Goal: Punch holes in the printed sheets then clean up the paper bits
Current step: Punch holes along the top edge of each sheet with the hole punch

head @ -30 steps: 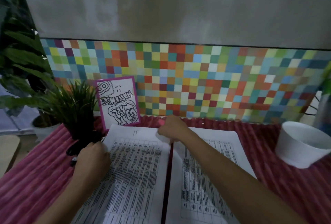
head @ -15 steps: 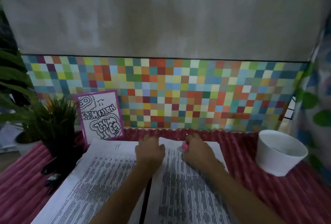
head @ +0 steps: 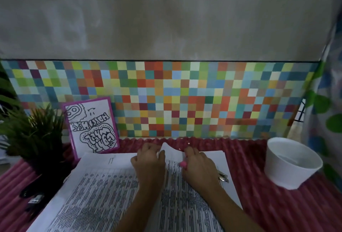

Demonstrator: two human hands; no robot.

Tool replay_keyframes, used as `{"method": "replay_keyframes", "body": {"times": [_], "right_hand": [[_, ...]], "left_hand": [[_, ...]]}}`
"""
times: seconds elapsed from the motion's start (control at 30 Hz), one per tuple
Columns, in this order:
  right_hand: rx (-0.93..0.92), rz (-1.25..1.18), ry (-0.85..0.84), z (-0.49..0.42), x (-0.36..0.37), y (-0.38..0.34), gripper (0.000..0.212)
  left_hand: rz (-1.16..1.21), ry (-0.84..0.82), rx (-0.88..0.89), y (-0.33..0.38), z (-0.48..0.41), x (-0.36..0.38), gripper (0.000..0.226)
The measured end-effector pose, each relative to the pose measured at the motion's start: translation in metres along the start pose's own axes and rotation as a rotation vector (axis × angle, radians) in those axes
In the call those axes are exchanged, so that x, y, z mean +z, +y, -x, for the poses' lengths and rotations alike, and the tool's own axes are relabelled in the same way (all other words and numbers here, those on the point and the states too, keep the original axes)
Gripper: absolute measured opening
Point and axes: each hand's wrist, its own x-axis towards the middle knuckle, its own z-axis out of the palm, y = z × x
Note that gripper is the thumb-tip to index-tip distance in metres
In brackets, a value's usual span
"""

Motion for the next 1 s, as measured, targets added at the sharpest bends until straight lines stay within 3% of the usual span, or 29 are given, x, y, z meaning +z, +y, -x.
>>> {"method": "replay_keyframes", "body": {"times": [0.2,0.53,0.7,0.77,0.9,1.0], "right_hand": [[-0.002,-0.006,0.012,0.0,-0.001,0.0,0.032],[0.006,0.027,-0.022,0.004,-0.01,-0.005,0.026],[0.007,0.011,-0.051,0.002,-0.015,-0.006,0.026],[-0.018,-0.041,-0.054,0.0,-0.018,-0.008,0.032],[-0.125,-0.205,-0.073,-0.002,-0.028,-0.017,0.067],[-0.174,-0.265,-0.084,-0.005,-0.028,-0.02,0.068]], "left_hand": [[0.122,0.031,0.129,-0.006,0.0,-0.002,0.01],[0.114,0.007,0.155,-0.006,0.001,-0.004,0.007],[0.25,-0.023,0.101,-0.002,0.003,-0.006,0.015],[0.299,-0.043,0.093,-0.001,0.003,-0.006,0.015],[0.459,-0.062,0.04,0.003,-0.001,-0.009,0.012],[0.498,-0.037,0.022,0.002,-0.003,-0.009,0.016]]}}
